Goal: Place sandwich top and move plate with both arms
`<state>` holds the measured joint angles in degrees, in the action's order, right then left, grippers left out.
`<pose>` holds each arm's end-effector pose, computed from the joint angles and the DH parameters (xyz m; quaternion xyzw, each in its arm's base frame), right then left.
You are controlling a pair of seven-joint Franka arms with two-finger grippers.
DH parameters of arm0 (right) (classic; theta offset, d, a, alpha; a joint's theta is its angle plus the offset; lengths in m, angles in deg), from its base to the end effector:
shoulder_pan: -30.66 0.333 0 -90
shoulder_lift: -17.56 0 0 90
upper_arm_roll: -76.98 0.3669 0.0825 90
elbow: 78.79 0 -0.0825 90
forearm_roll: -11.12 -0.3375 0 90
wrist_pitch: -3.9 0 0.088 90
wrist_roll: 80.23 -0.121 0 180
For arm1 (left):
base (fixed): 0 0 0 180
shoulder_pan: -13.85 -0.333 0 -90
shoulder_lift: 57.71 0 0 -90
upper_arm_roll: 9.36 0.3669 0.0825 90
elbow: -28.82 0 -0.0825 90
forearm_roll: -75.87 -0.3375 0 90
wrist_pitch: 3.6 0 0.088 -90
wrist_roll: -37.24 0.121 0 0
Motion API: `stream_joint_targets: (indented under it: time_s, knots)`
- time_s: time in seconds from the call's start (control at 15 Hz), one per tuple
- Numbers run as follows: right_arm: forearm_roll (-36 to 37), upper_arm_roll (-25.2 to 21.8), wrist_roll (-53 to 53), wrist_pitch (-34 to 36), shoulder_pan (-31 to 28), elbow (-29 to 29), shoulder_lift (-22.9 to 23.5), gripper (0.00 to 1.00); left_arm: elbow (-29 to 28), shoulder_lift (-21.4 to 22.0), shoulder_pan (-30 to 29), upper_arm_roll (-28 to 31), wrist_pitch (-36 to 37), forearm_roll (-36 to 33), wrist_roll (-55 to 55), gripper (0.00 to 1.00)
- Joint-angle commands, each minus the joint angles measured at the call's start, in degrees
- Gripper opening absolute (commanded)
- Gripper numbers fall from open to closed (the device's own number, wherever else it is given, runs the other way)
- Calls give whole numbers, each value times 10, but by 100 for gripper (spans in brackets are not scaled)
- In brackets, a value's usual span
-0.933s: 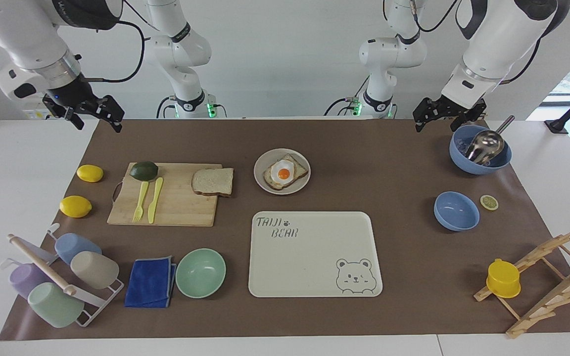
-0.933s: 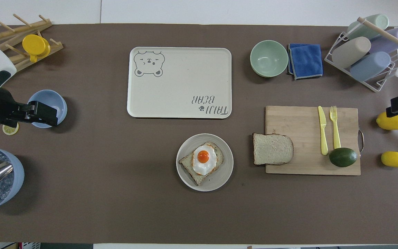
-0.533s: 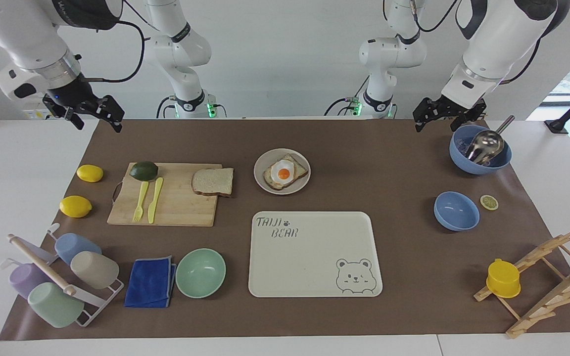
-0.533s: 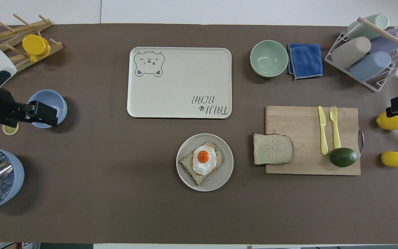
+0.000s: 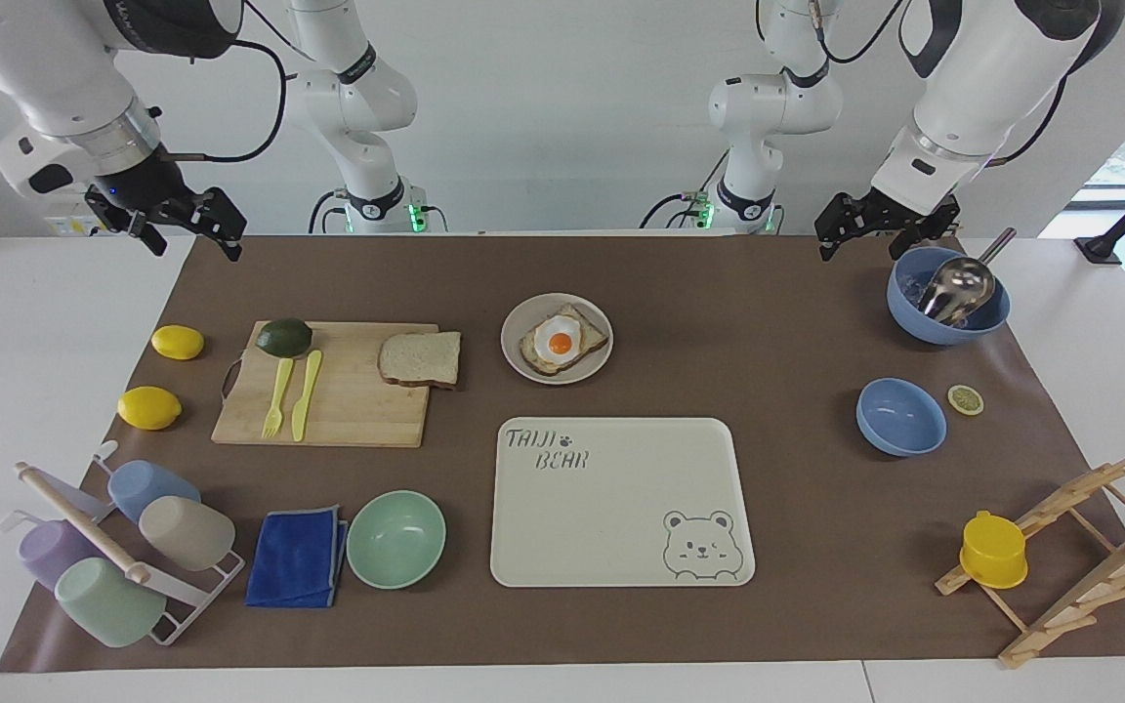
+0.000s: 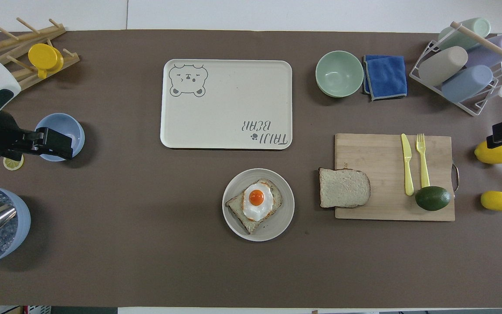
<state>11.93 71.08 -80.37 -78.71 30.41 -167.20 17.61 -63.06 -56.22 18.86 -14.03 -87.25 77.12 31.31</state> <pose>0.4902 -0.0547 0.6620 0.9971 -0.0553 -0.0513 0.0044 0.4767 -0.0849 0.6516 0.9977 -0.0332 -0.0596 0.0018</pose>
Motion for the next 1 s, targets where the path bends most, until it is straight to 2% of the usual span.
stream_joint_targets:
  time_s: [0.0, 0.4, 0.67, 0.8, 0.93]
  knots:
    - [-11, 0, 8, 10, -3, -7, -9, 100, -8, 11, -5, -3, 4, 5, -3, 100]
    - [-11, 1, 9, 27, -2, -7, -16, 100, -8, 11, -5, -3, 3, 5, -3, 100]
    - [-12, 5, 21, 14, 6, -35, -29, 100, -8, 11, -5, -3, 4, 5, -3, 100]
    - [0, 17, -2, -14, 56, -58, -27, 100, -8, 11, -6, -3, 4, 5, -3, 100]
    - [28, 17, -76, -39, 121, -81, -8, 100, -8, 11, -5, -3, 4, 5, -3, 100]
